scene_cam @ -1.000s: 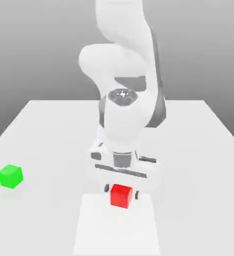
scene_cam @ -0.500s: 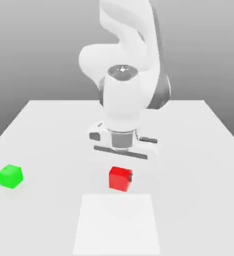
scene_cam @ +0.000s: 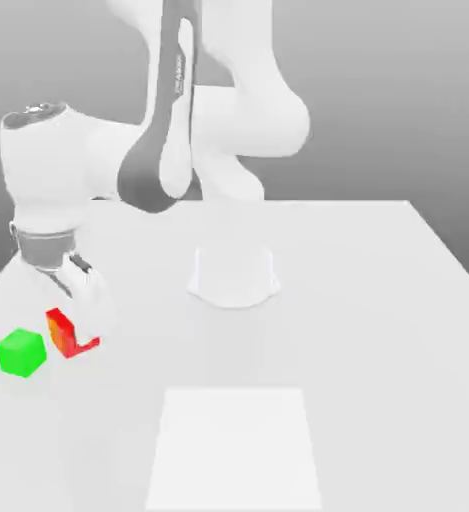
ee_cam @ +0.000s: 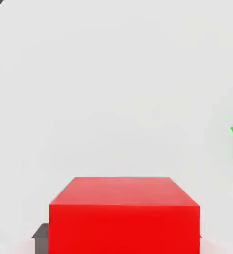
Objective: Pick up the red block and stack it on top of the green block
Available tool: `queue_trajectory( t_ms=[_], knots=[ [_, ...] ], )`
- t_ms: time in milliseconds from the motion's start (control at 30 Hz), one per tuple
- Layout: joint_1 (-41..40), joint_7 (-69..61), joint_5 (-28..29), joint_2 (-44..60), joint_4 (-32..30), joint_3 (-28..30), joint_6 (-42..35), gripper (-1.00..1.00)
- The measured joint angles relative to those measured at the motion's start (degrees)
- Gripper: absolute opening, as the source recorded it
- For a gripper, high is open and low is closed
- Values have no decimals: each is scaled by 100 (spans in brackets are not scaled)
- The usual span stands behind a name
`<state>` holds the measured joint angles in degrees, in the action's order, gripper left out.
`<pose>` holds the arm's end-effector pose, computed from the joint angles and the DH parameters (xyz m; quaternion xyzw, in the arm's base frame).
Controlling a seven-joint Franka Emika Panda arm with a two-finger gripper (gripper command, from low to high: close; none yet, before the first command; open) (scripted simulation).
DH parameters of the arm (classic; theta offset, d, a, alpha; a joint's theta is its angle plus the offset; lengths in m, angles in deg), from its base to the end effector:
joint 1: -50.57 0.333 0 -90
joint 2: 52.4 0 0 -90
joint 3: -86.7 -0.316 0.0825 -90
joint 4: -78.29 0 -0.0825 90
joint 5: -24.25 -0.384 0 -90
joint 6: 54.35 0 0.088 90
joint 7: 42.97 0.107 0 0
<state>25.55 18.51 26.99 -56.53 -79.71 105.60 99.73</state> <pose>0.2843 -0.2681 0.2376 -0.6233 0.7820 0.0000 0.0012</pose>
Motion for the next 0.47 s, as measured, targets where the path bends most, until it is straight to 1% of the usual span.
queue_trajectory(
  t_ms=[133, 167, 233, 333, 367, 467],
  knots=[
    [-677, -150, 5, 64, 253, 405, -184, -100],
    [-732, -228, -71, 159, 295, 446, -135, -100],
    [-814, -475, -392, 502, 338, 396, 140, -100],
    [-887, -956, -1056, 1127, 381, 133, 669, -100],
    [-962, -1086, -1236, 1292, 393, 21, 811, 100],
    [-962, -1086, -1236, 1292, 393, 21, 811, 100]
  ],
)
